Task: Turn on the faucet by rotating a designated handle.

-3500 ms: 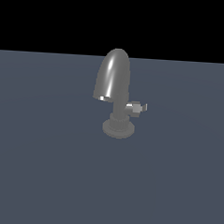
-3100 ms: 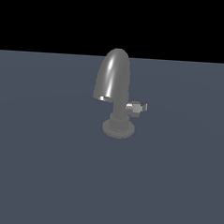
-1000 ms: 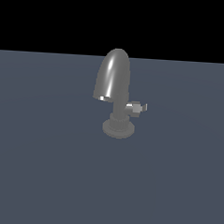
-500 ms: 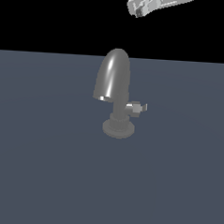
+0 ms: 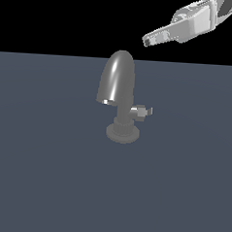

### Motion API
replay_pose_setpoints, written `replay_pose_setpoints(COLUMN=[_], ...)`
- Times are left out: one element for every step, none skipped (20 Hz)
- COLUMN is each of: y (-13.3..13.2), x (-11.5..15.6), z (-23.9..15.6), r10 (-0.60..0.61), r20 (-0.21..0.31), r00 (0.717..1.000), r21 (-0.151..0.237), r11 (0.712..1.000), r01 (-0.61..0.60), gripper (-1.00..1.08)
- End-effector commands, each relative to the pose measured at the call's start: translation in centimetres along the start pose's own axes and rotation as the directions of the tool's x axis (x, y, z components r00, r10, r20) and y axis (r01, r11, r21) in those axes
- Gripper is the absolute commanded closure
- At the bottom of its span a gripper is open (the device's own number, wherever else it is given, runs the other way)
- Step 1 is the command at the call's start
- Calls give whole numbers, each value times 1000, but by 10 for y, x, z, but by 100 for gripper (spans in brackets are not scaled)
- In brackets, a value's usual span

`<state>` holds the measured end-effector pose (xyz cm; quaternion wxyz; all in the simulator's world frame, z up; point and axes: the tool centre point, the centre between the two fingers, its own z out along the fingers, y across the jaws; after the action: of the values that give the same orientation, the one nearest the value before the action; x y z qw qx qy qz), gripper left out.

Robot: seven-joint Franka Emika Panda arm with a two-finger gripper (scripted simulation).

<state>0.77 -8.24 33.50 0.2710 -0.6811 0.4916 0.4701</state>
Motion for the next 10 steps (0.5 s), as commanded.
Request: replay_pose_setpoints(y=[-4, -5, -6, -7, -8, -8, -9, -9, -9, -9], x=[17, 23, 30, 37, 44, 50, 57, 64, 71, 78], z=[0, 0, 0, 1, 2, 2, 4, 5, 6, 8], r10=[54, 74, 95, 115, 135, 155, 174, 193, 212, 231], r20=[58, 80, 103, 127, 150, 174, 198, 222, 246, 271], r00=[997, 994, 990, 985, 979, 972, 965, 956, 946, 935], r21=[27, 37, 46, 55, 63, 71, 79, 85, 92, 97], r11=[998, 996, 994, 991, 987, 983, 978, 972, 966, 959], r01=[-55, -78, -100, -123, -146, -169, -193, -217, -241, -265], gripper=[108, 108, 108, 108, 108, 108, 108, 108, 108, 108])
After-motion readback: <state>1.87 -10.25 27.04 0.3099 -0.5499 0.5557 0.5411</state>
